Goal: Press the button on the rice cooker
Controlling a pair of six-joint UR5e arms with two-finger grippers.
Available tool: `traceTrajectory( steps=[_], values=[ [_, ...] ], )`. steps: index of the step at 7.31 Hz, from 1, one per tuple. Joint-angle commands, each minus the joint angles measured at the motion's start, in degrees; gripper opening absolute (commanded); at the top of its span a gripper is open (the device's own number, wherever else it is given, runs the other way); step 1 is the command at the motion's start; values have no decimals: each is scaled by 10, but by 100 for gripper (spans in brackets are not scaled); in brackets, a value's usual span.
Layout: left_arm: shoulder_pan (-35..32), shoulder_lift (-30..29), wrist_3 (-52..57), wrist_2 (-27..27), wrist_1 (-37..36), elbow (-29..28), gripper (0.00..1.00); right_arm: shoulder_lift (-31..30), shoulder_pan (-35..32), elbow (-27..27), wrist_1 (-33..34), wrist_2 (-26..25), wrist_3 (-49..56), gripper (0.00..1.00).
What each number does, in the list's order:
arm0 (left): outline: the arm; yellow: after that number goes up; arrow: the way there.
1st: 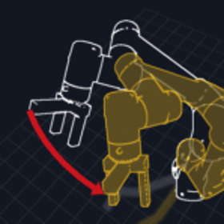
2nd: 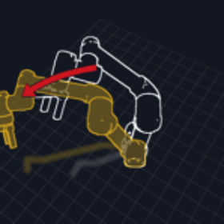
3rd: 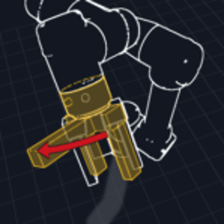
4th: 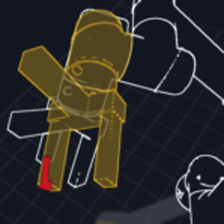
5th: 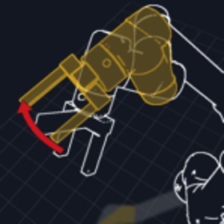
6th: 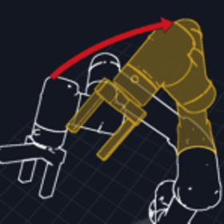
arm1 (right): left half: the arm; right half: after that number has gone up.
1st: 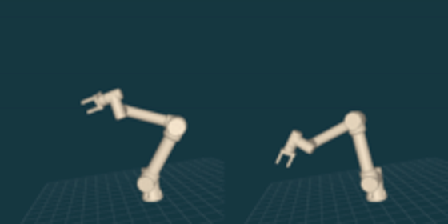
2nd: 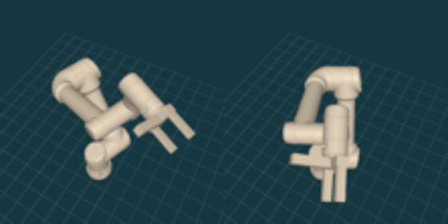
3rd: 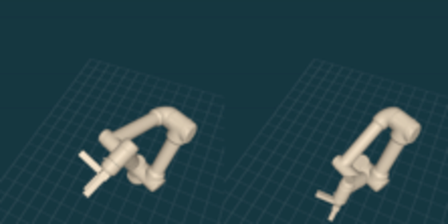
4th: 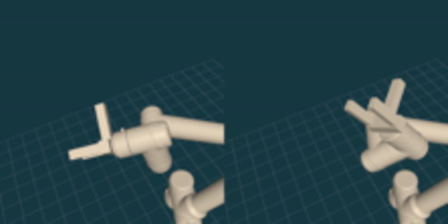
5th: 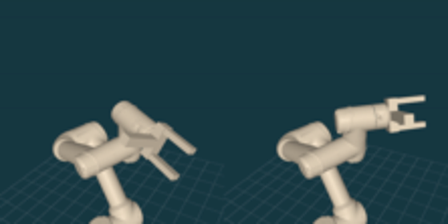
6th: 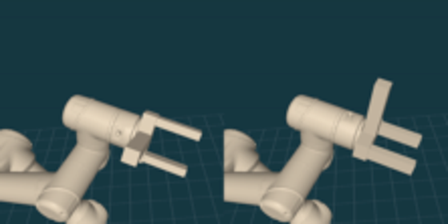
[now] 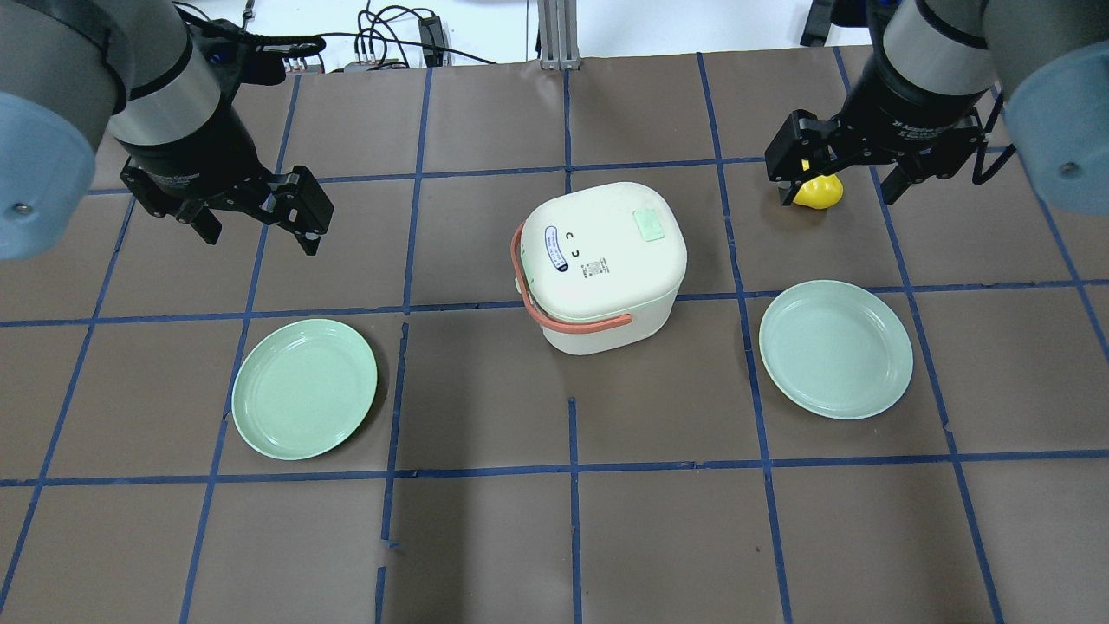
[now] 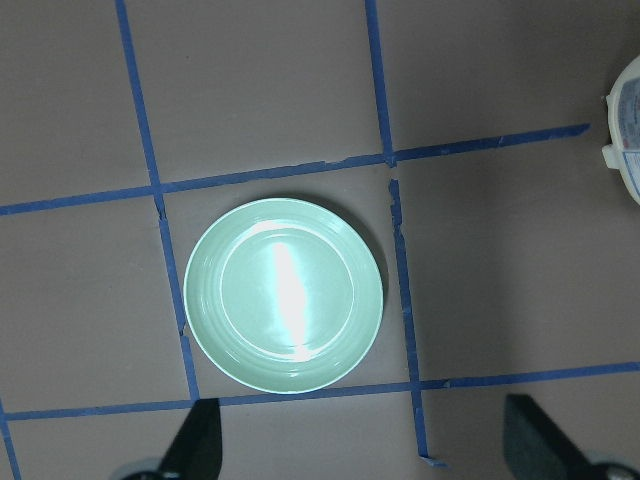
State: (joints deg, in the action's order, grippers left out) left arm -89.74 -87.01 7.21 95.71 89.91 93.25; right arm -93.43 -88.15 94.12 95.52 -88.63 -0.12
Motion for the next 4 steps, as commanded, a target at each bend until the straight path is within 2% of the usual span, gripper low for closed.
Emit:
traceTrajectory(
  steps=[1, 4],
  values=[
    [0, 0, 0, 0, 0, 0, 100, 0, 0, 0, 5, -1, -6, 100],
    [0, 0, 0, 0, 0, 0, 100, -4, 0, 4, 4, 1, -5, 100]
  ],
)
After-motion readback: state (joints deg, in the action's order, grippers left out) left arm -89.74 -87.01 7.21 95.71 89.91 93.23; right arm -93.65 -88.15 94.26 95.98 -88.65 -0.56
